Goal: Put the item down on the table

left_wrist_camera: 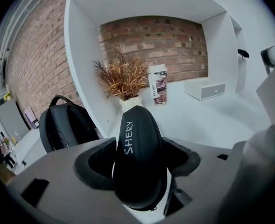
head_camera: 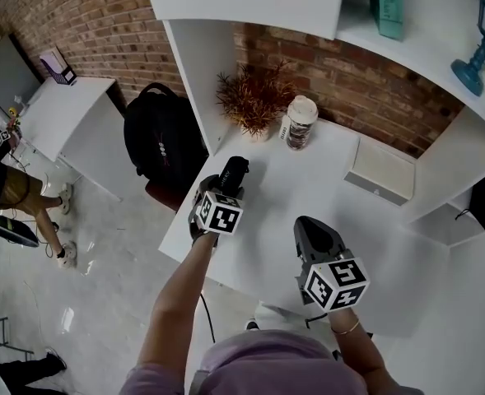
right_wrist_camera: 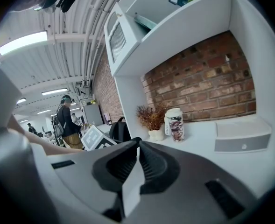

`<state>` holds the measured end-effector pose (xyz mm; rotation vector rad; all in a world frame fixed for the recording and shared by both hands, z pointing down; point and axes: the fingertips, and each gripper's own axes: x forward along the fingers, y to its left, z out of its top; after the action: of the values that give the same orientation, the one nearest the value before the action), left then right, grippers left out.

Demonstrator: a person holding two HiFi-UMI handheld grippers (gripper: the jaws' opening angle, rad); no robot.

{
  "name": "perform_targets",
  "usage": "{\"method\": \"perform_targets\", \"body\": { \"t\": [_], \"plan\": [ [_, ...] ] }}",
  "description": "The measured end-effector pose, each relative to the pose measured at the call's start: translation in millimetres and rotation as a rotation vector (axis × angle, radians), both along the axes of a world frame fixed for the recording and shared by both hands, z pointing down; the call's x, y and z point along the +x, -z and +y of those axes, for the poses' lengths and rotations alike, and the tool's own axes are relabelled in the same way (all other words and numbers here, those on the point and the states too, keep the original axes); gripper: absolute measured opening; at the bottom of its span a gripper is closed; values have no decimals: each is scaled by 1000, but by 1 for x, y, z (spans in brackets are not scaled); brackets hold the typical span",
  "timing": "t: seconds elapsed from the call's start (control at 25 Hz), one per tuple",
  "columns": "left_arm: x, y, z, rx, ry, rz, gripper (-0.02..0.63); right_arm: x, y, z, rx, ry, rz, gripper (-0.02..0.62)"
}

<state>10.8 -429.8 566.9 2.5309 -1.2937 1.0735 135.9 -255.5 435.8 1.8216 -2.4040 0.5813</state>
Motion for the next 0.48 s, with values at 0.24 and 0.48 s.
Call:
{"method": "perform_targets", "body": {
  "t": [0.24,0.48],
  "plan": [
    [3,-16,-11,-3,-37,-129,301,0,-4,0,-13,0,-2,5],
    [6,-29,-20,3,-63,-216,302,4,-8,1,-27,-11,1,5]
  ]
}}
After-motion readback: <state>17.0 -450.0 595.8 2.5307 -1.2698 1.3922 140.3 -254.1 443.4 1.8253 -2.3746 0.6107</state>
